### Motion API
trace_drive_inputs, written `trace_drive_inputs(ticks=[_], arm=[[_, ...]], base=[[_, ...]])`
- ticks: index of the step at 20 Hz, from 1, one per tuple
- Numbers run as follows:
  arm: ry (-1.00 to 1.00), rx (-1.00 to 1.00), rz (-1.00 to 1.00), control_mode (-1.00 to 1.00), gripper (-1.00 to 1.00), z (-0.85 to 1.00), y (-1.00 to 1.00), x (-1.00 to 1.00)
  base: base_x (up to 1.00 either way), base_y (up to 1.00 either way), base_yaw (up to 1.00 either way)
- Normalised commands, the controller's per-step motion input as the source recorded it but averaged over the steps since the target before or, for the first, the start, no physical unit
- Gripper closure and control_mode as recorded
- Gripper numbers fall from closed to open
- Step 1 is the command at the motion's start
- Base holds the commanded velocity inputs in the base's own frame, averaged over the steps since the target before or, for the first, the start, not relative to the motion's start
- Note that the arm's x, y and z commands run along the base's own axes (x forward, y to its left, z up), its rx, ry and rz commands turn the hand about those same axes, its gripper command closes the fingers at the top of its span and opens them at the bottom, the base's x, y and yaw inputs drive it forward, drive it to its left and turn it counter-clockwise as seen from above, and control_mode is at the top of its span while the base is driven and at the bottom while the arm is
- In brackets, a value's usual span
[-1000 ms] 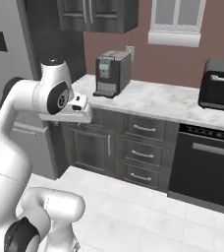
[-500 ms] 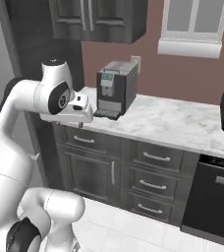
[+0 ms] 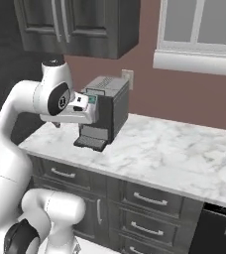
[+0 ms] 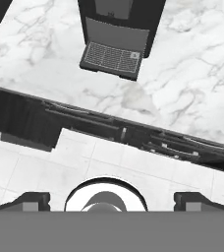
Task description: Navigate to the coffee machine.
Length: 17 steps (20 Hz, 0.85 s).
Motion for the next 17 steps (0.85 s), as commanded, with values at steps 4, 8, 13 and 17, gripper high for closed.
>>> trace_drive_inputs(ticks=[4, 8, 13, 17], arm=[[0.0, 0.0, 0.0, 1.0, -1.0, 0.0, 0.0, 0.0], [0.0, 0.0, 0.0, 1.0, -1.0, 0.0, 0.0, 0.0], [0.0, 0.0, 0.0, 1.0, -1.0, 0.0, 0.0, 0.0], [-0.02, 0.0, 0.0, -1.0, -1.0, -0.03, 0.04, 1.0]], base=[[1.0, 0.08, 0.0], [1.0, 0.12, 0.0], [1.0, 0.0, 0.0], [0.0, 0.0, 0.0]])
